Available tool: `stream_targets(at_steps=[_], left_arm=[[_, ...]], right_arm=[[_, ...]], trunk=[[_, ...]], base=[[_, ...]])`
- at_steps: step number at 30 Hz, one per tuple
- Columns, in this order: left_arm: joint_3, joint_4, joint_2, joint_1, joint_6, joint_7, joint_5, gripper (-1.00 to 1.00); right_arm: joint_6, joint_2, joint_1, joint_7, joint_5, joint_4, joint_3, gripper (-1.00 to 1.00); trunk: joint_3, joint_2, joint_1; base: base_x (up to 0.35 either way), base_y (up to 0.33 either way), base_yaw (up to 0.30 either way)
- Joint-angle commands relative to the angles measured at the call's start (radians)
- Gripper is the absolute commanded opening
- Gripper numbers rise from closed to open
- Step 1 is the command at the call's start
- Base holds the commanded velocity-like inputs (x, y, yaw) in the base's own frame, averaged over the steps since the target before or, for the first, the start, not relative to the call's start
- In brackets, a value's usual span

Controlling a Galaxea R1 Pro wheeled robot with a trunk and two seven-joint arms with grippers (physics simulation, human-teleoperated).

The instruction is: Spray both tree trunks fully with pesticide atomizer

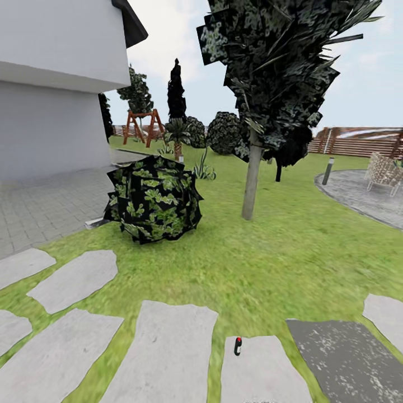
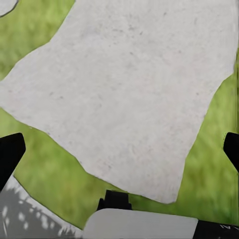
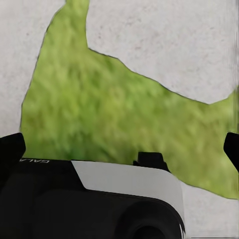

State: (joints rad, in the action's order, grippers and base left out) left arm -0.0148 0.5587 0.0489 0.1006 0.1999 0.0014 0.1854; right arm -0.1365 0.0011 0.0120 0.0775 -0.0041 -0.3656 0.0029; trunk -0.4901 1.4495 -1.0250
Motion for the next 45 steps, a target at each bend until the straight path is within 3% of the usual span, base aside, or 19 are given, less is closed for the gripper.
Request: stream_targets(at_steps=[1,11,19,27,45], left_arm=[[0.001,0.002,0.000,0.001,0.001,0.000,0.006,1.00],[0.001,0.002,0.000,0.001,0.001,0.000,0.006,1.00],[0.001,0.002,0.000,0.001,0.001,0.000,0.006,1.00],[0.001,0.001,0.000,0.001,0.001,0.000,0.006,1.00],[0.000,0.001,0.000,0.001,0.001,0.000,0.006,1.00]], right_arm=[[-0.002,0.000,0.000,0.002,0.000,-0.001,0.000,1.00],[-0.002,-0.001,0.000,0.002,0.000,-0.001,0.000,1.00],[-0.002,-0.002,0.000,0.002,0.001,-0.001,0.000,1.00],[-0.002,-0.002,0.000,0.002,0.000,-0.001,0.000,1.00],[-0.002,-0.003,0.000,0.003,0.000,-0.001,0.000,1.00]], trunk=[[-0.001,0.000,0.000],[-0.001,0.000,0.000],[-0.001,0.000,0.000],[-0.001,0.000,0.000],[-0.001,0.000,0.000]], base=[[0.006,0.006,-0.299],[0.002,0.002,-0.294],[0.036,0.000,-0.088],[0.293,0.037,-0.065],[0.273,0.195,-0.286]])
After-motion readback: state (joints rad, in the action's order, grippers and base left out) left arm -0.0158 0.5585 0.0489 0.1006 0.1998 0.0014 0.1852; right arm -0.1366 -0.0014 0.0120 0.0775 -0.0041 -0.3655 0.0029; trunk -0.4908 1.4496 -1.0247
